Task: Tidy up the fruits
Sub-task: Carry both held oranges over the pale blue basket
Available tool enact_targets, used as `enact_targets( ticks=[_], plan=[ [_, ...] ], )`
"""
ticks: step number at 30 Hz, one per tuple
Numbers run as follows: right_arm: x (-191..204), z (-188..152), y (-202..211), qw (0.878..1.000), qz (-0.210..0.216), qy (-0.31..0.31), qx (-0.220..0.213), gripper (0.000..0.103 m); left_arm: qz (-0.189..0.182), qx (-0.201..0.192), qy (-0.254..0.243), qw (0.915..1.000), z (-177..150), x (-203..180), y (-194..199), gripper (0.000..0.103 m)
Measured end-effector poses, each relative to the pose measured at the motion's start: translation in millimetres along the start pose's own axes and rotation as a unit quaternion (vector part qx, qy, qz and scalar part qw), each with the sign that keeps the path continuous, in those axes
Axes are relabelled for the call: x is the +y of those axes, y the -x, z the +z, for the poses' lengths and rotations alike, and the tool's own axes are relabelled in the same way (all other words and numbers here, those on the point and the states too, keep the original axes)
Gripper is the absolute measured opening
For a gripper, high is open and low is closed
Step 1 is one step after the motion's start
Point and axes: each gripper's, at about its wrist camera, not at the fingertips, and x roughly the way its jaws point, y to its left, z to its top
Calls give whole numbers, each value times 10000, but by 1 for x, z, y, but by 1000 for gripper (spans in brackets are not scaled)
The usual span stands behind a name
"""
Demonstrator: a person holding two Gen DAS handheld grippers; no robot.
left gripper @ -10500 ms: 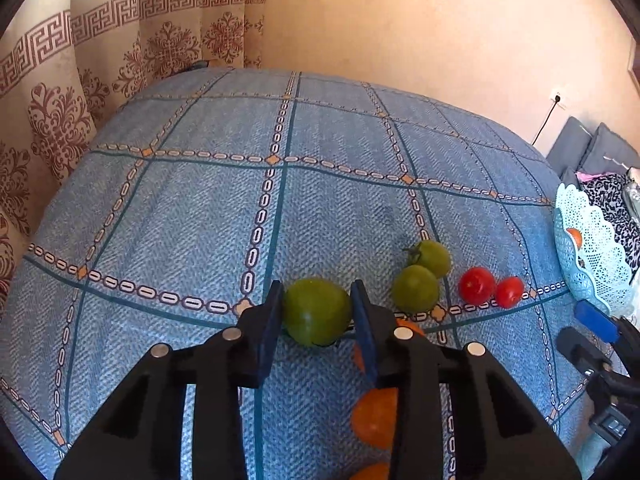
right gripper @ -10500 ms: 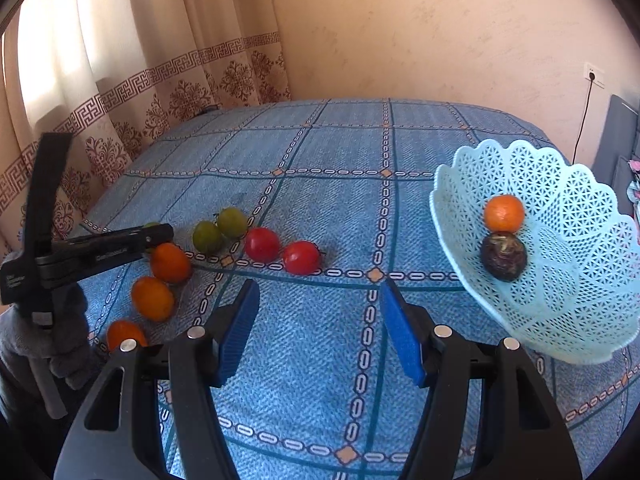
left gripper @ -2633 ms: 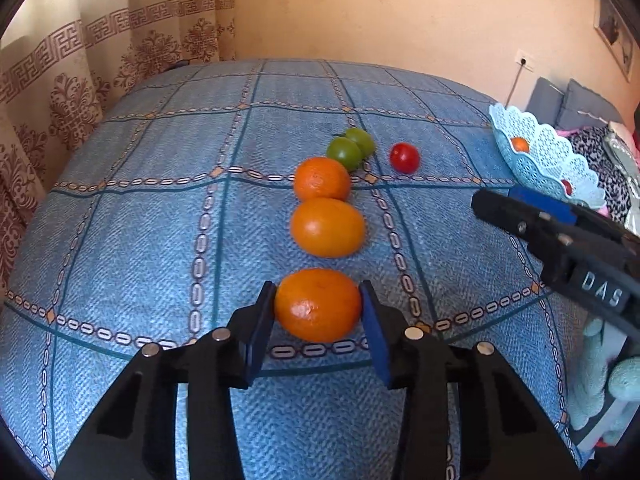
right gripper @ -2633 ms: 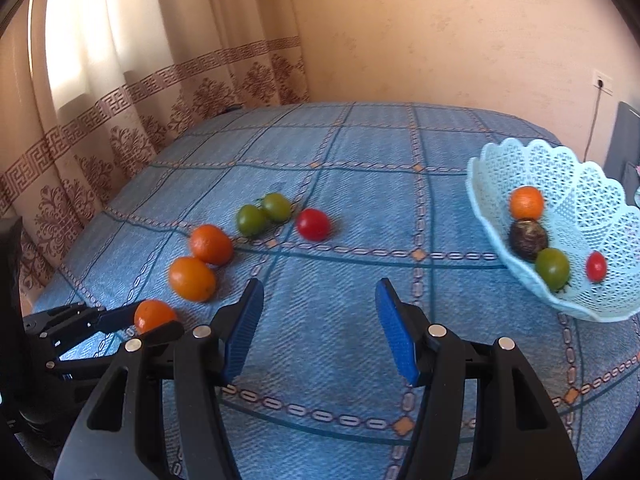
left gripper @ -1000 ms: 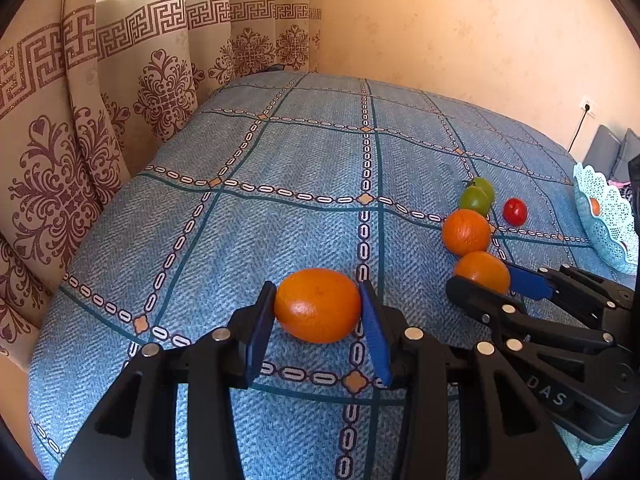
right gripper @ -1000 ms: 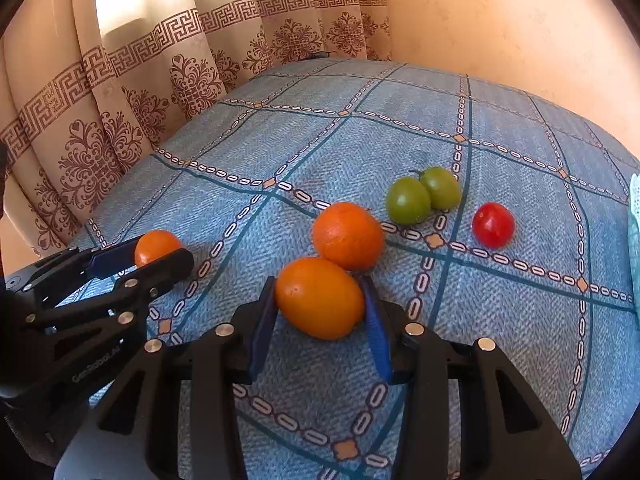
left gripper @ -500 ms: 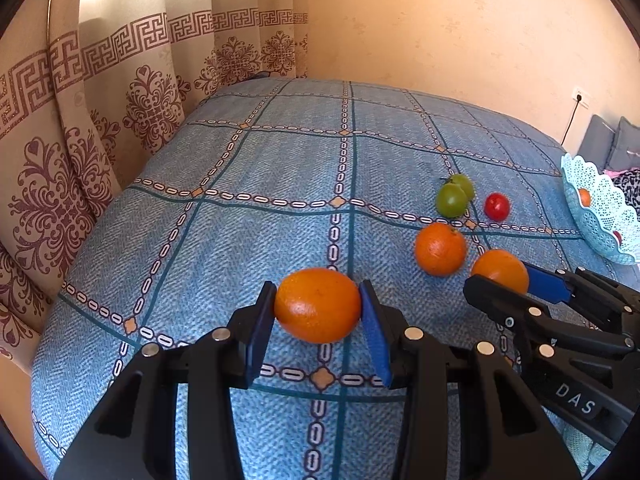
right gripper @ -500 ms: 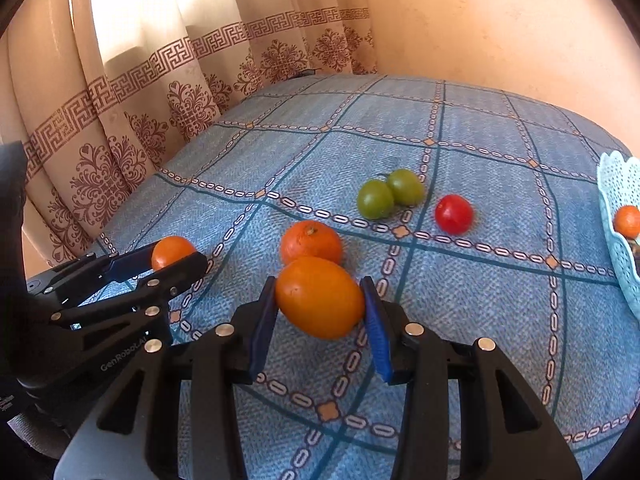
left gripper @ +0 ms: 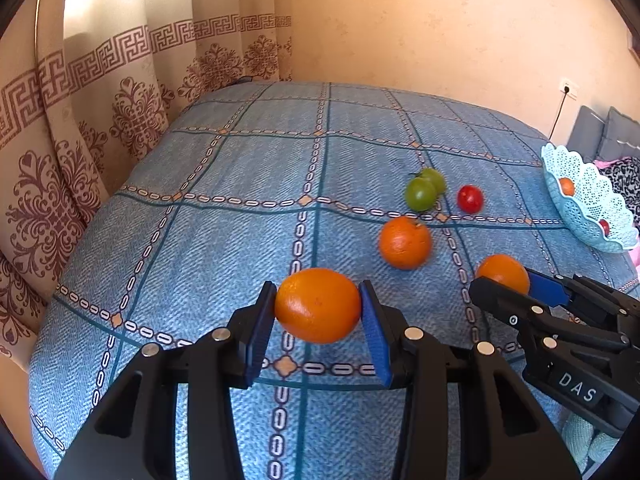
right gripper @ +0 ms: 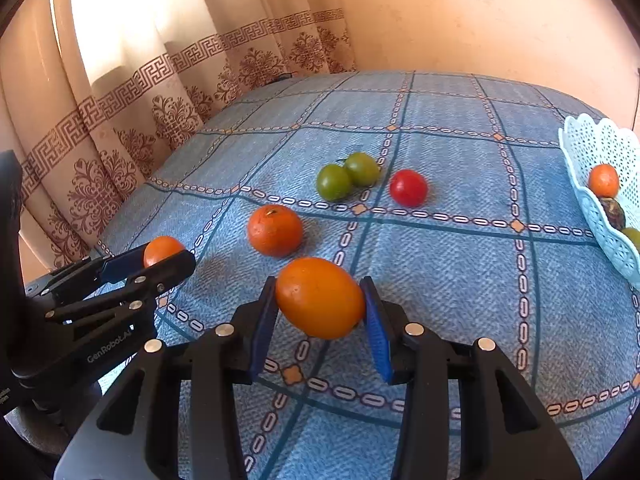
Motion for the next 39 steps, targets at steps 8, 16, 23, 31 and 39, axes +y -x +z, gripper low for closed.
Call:
enact_targets(
  ticks=[8,16,23,31,39],
  plan=[
    [-12,0,15,9997,28,-169,-168,43,-44,-48,-140,9999,5,-17,4,43],
    [-31,5,41,9982,15,-344,-497,43,-126,-239,-325,9991,20,-42,14,43],
    [-57,9,67,9943,-87,-648,-841,43,-225,-391,-547,9975,31,-70,21,43],
    [-96,12,106,9840,-528,-963,-1405,43,-459,-585,-752,9944,48,-105,30,43],
    [-141,14,131,9704,-1115,-1270,-1724,43,-747,-731,-958,9899,64,-141,35,43]
  ],
)
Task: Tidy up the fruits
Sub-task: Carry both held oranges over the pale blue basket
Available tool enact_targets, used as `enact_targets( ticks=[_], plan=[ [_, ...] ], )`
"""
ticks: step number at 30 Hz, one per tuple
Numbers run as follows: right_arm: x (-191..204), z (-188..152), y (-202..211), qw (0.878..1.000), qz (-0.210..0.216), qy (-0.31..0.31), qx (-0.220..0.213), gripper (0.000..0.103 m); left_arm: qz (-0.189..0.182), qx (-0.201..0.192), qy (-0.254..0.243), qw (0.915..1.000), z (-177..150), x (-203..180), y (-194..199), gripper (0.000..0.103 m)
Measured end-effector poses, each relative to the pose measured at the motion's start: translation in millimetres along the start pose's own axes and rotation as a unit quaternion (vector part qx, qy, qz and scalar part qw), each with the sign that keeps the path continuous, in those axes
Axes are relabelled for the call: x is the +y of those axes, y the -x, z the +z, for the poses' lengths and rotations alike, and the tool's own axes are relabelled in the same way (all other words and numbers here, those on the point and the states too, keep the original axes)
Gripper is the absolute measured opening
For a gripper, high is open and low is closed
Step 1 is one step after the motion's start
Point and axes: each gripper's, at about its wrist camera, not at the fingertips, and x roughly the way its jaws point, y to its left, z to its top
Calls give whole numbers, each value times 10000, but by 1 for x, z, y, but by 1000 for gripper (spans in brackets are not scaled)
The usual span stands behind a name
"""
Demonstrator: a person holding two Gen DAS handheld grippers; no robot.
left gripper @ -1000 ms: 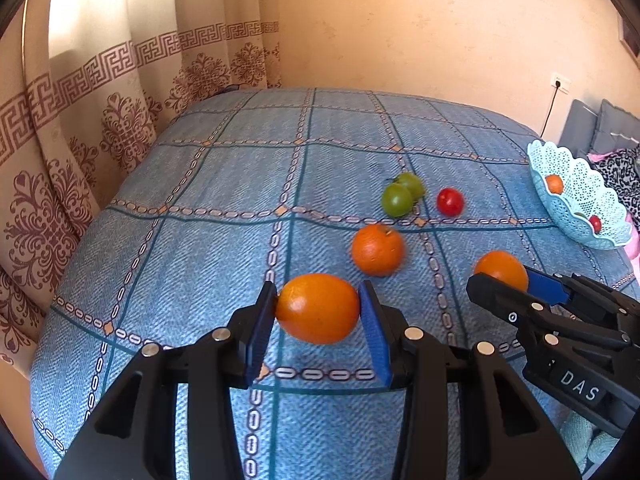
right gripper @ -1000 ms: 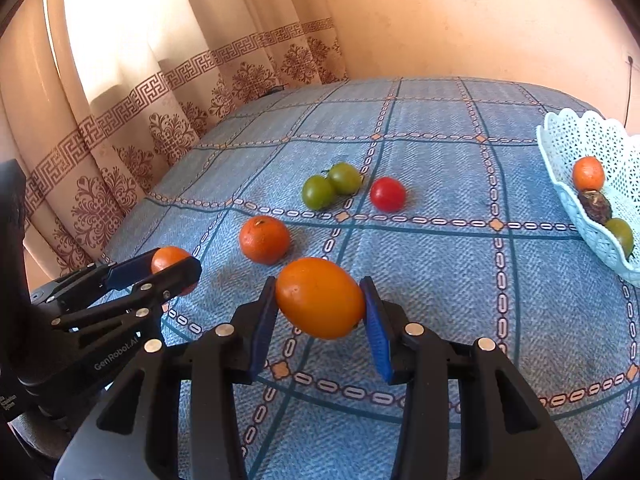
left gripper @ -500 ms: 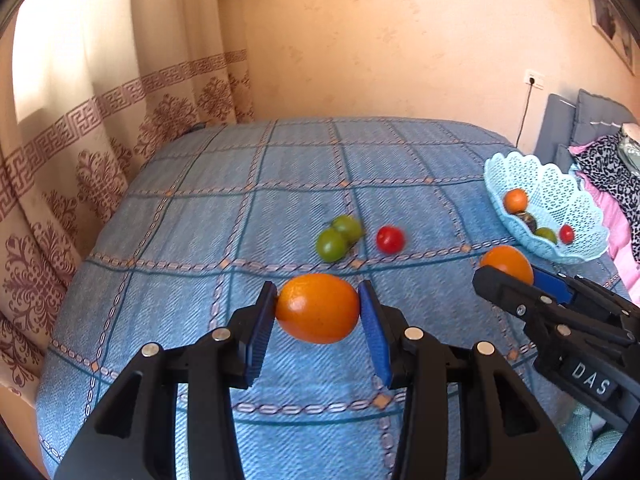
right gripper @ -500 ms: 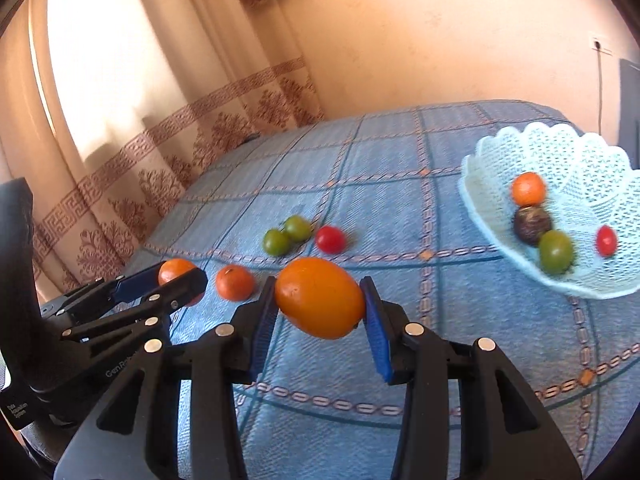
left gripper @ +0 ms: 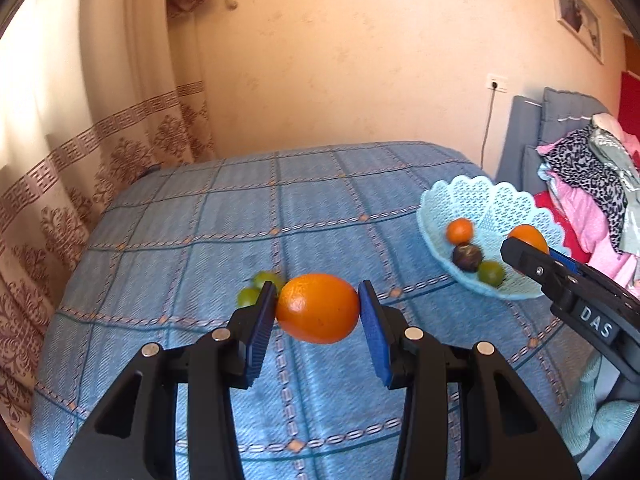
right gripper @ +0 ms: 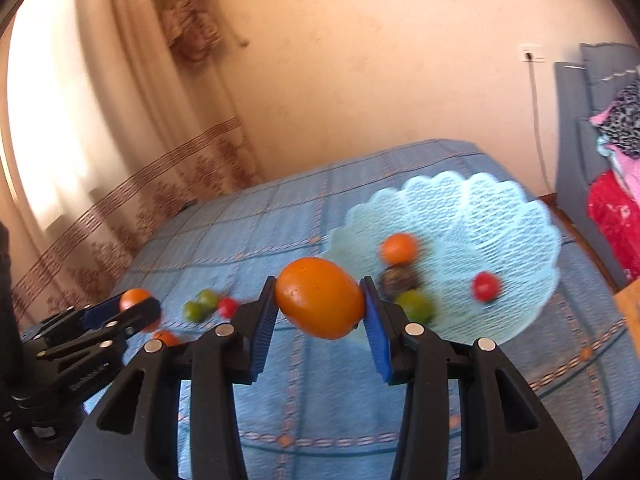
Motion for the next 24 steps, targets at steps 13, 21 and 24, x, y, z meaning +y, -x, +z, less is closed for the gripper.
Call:
enact_targets(
  ticks=[13,21,24],
  plan=[
    [-51,5,-7,9968,-732,-257,-172,43,-851,-83,-177,9962,29,-52,-26,43],
    [-63,4,-12,9950,-917,-329,-196,43,-1365,91,-306,9901,35,-80,-56,43],
    [-66,4,-13,9944,-979,-341,-207,43,-1436,155,-345,9889,35,-87,-65,43]
  ],
)
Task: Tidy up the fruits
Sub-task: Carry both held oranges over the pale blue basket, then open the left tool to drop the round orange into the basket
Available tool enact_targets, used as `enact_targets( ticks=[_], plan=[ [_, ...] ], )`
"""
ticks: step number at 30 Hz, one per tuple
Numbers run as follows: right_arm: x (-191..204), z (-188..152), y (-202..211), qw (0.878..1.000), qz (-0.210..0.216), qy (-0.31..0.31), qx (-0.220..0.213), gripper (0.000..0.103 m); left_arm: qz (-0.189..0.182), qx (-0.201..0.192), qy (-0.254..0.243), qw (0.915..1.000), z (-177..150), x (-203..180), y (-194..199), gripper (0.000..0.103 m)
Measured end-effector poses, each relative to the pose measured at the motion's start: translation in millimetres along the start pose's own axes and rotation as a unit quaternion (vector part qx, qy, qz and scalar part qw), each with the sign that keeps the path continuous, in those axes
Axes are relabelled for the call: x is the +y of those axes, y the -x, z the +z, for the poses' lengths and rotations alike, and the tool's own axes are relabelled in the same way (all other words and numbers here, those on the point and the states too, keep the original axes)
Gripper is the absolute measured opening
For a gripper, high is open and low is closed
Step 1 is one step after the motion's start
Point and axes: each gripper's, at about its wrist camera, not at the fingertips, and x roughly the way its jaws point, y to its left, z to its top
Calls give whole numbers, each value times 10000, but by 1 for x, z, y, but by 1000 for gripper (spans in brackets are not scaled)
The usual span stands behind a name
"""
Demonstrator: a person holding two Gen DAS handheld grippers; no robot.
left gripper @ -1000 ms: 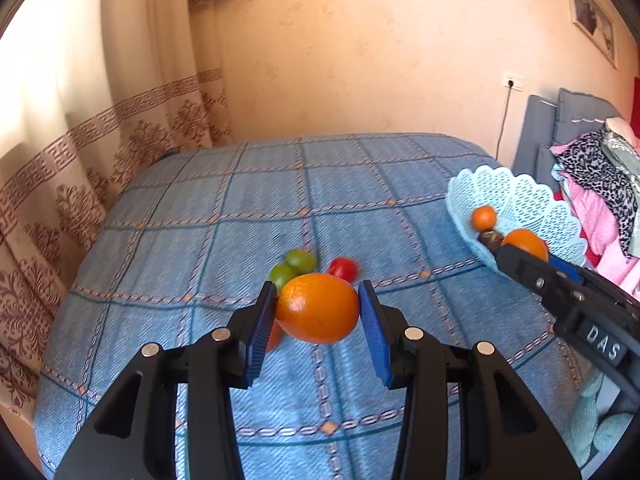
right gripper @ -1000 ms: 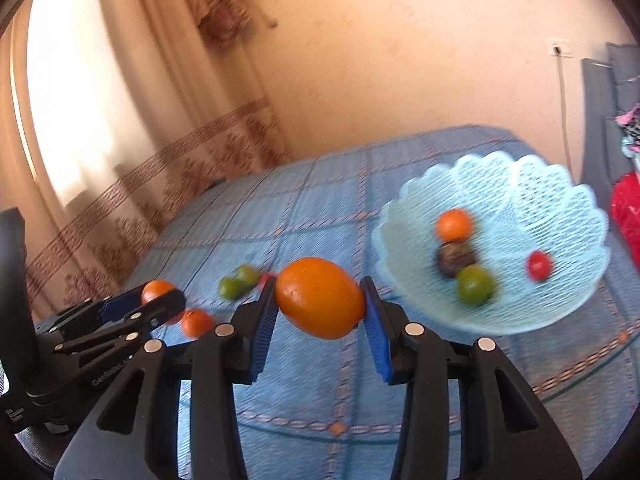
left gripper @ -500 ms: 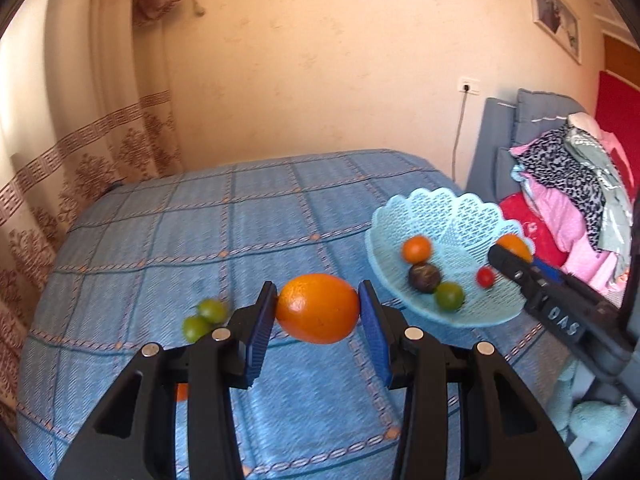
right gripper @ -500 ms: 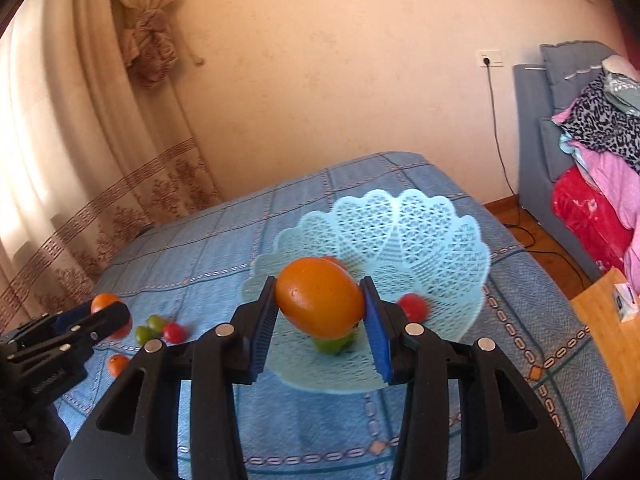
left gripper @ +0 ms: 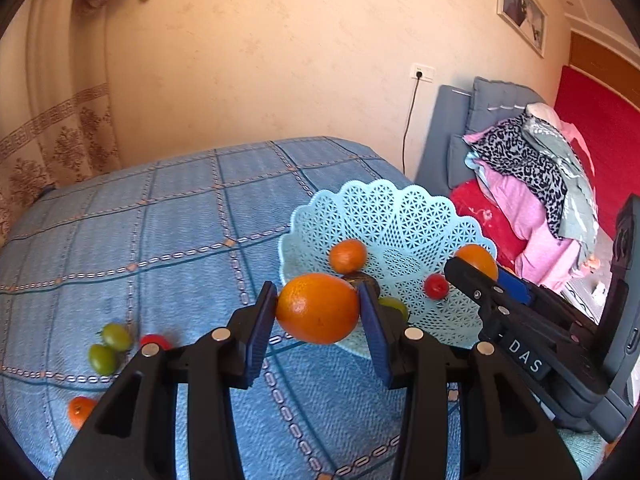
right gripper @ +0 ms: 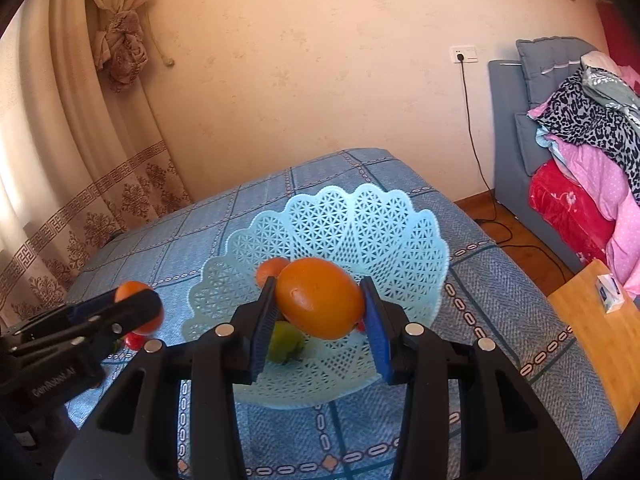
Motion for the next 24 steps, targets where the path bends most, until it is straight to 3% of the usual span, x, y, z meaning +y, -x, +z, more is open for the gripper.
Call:
enact_targets(
  ticks=[6,17,18,20,24],
  plan=[
    [-1,-1,1,9996,-244,49,-149,43,-182,94,-21,9998,0,-5,-12,43],
    [-9,1,1,9993,-297,-106,-189,43,-257,104,-95,9996,-3,-11,-19,43],
    [-10,1,1,9993,-301,-136,-196,43,-245,66,-113,9996,-3,-11,-18,44],
    [-13,0,2,9992,-293,-192,-201,43,-246,2,-111,9996,-3,-11,-17,58],
    [-16,0,3,9988,-325,-275,-229,44,-204,-4,-28,9998,-3,-6,-16,60]
  ],
)
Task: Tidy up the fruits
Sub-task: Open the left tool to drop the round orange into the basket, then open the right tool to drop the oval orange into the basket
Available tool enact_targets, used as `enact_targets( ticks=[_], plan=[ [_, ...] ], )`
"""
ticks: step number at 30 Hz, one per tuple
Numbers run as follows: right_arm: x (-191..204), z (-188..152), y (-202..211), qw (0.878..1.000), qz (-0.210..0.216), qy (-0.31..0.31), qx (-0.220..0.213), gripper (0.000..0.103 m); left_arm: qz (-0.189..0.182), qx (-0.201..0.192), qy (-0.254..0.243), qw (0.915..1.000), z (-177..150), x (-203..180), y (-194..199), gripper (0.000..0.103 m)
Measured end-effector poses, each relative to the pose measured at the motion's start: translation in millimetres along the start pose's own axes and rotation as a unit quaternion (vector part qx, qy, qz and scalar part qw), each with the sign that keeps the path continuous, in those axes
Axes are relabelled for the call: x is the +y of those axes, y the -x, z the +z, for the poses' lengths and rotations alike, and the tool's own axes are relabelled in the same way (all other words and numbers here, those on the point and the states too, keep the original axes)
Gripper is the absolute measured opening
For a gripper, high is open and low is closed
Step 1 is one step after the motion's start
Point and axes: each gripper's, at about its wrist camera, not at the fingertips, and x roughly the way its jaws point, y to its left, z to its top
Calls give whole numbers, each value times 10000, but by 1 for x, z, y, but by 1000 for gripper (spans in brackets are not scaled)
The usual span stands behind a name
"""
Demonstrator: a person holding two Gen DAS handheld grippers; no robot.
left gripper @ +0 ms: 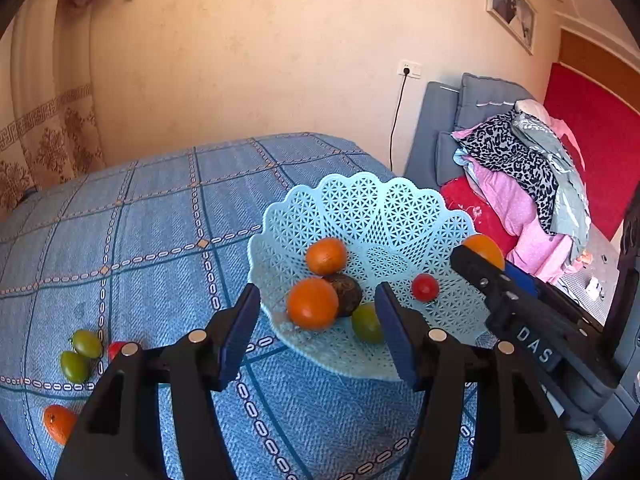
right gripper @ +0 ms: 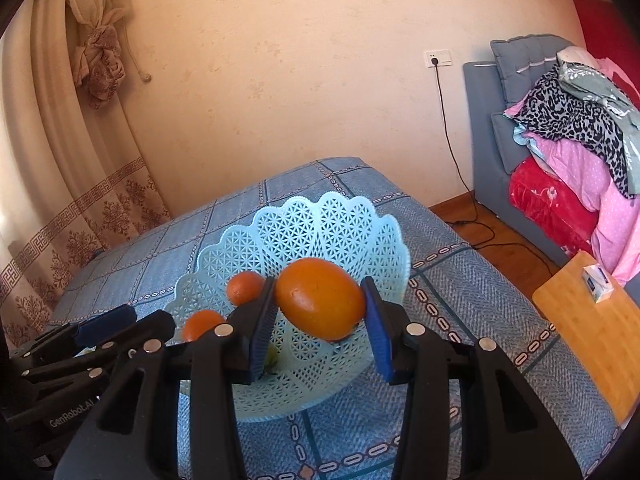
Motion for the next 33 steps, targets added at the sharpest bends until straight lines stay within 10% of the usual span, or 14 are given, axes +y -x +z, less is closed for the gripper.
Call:
enact_targets(
  ticks=[13,31,33],
  plan=[
    [5,-1,4,9999,38,99,-49,44,567,-111,86,9983,0,15,8,81],
    [22,-8,3,9993,136,321,118,45,1183,-234,-120,9926,-8,20,25,83],
    [26,-8,4,9992,150,364,99,58,1217,-236,-111,9922,-9,22,28,83]
  ],
)
